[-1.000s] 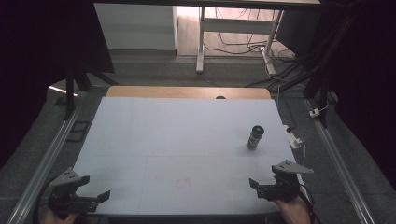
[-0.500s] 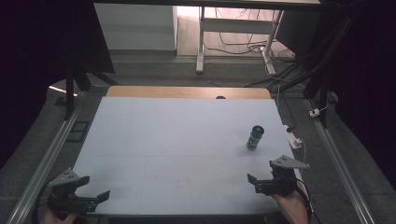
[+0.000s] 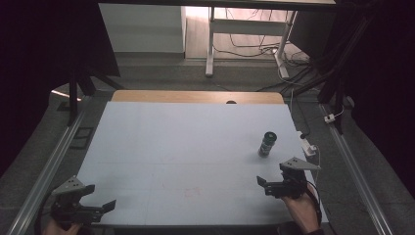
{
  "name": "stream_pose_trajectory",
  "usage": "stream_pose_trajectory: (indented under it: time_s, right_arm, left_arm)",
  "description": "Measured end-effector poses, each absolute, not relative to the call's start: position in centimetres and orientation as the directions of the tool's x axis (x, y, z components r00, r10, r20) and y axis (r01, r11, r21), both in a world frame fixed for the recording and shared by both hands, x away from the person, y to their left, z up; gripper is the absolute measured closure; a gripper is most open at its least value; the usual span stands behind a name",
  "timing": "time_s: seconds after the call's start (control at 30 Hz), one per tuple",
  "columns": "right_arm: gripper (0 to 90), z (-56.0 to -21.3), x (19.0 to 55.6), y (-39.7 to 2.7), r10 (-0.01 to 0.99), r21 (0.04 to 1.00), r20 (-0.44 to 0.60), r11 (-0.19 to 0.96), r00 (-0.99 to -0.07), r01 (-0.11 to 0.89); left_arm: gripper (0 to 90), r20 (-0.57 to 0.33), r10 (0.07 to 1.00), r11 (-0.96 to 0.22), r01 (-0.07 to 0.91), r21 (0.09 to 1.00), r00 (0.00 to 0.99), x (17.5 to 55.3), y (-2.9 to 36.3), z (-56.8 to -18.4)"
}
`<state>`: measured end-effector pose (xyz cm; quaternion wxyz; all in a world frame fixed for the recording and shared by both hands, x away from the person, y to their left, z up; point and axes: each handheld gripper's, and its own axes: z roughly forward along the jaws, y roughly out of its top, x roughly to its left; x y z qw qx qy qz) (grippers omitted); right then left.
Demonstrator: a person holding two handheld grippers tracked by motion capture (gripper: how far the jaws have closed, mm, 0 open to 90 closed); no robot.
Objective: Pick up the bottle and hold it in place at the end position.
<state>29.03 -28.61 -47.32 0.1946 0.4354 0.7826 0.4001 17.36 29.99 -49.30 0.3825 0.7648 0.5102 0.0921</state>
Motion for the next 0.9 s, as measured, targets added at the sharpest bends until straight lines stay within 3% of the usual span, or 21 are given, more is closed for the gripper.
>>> stream_pose_trajectory:
  time_s: [0.9]
  right_arm:
    - [0.0,-48.9,35.3,-28.8,0.887,0.776,0.019,0.278,-0.462,0.566]
  left_arm:
    - [0.0,-0.26,0.846,-0.182,0.712,0.678,0.464,17.5,30.1,-49.3]
